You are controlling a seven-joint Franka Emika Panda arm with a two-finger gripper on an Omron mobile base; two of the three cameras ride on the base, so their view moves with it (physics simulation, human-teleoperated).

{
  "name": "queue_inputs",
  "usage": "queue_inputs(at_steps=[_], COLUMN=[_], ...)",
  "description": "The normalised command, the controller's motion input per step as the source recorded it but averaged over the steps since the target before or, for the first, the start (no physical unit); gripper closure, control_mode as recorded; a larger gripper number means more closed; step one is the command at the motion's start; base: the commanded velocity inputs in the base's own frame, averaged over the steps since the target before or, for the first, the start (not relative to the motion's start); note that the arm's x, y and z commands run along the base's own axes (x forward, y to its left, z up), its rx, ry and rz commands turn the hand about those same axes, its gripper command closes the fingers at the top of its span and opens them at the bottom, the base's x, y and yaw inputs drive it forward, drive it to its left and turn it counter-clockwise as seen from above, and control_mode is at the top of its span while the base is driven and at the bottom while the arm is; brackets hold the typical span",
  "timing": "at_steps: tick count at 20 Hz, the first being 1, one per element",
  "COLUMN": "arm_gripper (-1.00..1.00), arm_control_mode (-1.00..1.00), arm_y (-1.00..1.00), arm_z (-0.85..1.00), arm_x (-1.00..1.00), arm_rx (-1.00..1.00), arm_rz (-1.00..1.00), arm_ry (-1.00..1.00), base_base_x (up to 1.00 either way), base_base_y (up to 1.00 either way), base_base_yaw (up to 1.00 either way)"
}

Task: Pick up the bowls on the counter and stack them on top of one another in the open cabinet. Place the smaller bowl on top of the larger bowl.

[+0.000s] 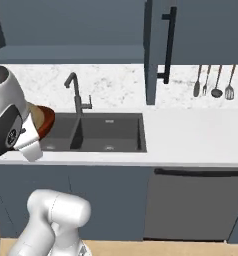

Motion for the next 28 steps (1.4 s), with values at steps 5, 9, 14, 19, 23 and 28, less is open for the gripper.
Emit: queue_inputs(at_steps=[5, 9, 14, 19, 23, 28], arm_gripper=[1.00, 1.00, 1.00, 1.00, 1.00, 1.00], arm_control_mode=[1.00, 1.00, 1.00, -1.00, -1.00, -1.00], arm_y=[0.00, 0.00, 0.00, -0.16, -0.45, -0.47], arm_z=[0.00, 0.00, 0.00, 0.43, 0.98, 0.91], arm_x=[0.00, 0.00, 0.00, -0.16, 0.51, 1.00], arm_rx=[0.00, 0.00, 0.00, 0.02, 0.00, 0.00], arm_rz=[0.00, 0.00, 0.00, 0.00, -0.10, -0.24], arm_ry=[0.00, 0.00, 0.00, -0.18, -0.22, -0.05], base_base_x=[0.80, 0.55, 0.76, 0.02, 0.00, 0.00], base_base_y=[-0.03, 0.07, -0.06, -0.02, 0.00, 0.00], base_base_yaw=[0.20, 0.40, 0.17, 0.02, 0.00, 0.00])
